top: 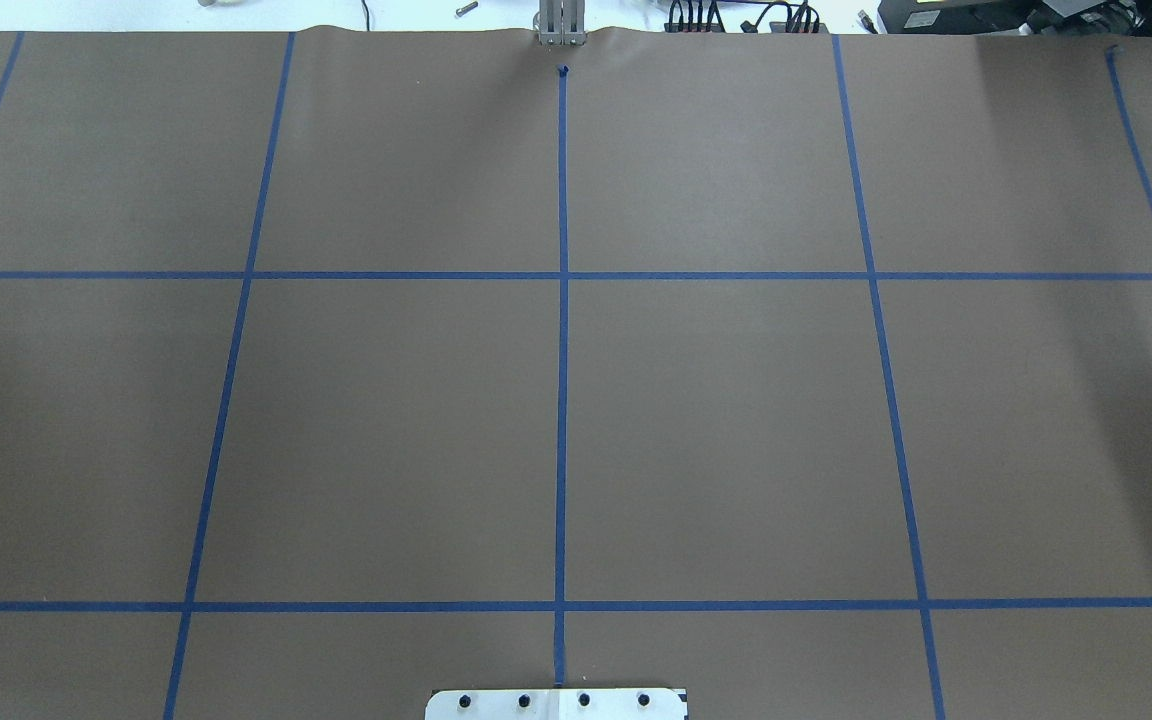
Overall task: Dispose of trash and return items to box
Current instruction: 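Carry the bowl into the clear bin while the right drops the cloth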
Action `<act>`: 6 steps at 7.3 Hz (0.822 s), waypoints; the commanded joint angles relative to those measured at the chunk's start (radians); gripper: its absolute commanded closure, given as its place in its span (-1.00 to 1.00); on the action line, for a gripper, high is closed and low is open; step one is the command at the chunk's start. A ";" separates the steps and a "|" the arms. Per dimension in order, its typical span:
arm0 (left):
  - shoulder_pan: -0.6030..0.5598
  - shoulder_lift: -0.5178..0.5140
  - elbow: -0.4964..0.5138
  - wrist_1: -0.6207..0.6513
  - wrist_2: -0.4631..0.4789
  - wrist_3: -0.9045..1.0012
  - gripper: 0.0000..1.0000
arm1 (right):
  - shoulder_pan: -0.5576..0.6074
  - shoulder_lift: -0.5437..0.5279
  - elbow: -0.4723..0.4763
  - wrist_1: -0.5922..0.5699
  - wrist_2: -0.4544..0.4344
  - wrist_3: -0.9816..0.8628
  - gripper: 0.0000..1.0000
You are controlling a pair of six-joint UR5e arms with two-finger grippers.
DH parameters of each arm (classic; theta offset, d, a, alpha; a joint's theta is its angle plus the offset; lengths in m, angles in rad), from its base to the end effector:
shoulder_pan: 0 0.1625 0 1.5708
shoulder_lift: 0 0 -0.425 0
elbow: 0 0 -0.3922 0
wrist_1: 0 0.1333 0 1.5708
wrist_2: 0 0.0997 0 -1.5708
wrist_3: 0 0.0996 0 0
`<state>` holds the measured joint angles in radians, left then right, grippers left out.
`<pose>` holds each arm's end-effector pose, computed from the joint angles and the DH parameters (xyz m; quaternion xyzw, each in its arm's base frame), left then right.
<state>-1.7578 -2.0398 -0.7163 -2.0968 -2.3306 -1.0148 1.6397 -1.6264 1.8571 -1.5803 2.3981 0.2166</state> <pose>-0.1871 -0.6407 0.7466 -0.0891 0.3649 -0.5023 0.7788 0.0922 -0.4650 0.5411 0.0713 -0.4059 0.0856 0.9071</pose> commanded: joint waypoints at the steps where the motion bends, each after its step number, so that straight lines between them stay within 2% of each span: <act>1: 0.011 -0.037 0.193 -0.196 0.128 -0.114 1.00 | -0.023 -0.001 0.051 -0.001 0.001 0.052 -1.00; 3: 0.079 -0.033 0.218 -0.294 0.178 -0.319 1.00 | -0.035 -0.001 0.060 -0.001 0.000 0.064 -1.00; 4: 0.133 -0.033 0.254 -0.354 0.191 -0.368 1.00 | -0.035 -0.010 0.073 -0.001 0.000 0.064 -1.00; 6: 0.150 -0.023 0.261 -0.362 0.197 -0.380 1.00 | -0.035 -0.013 0.073 -0.001 -0.002 0.064 -1.00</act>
<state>-1.6204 -2.0696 -0.4624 -2.4458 -2.1381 -1.3816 1.6050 -1.6372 1.9281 -1.5822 2.3973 0.2805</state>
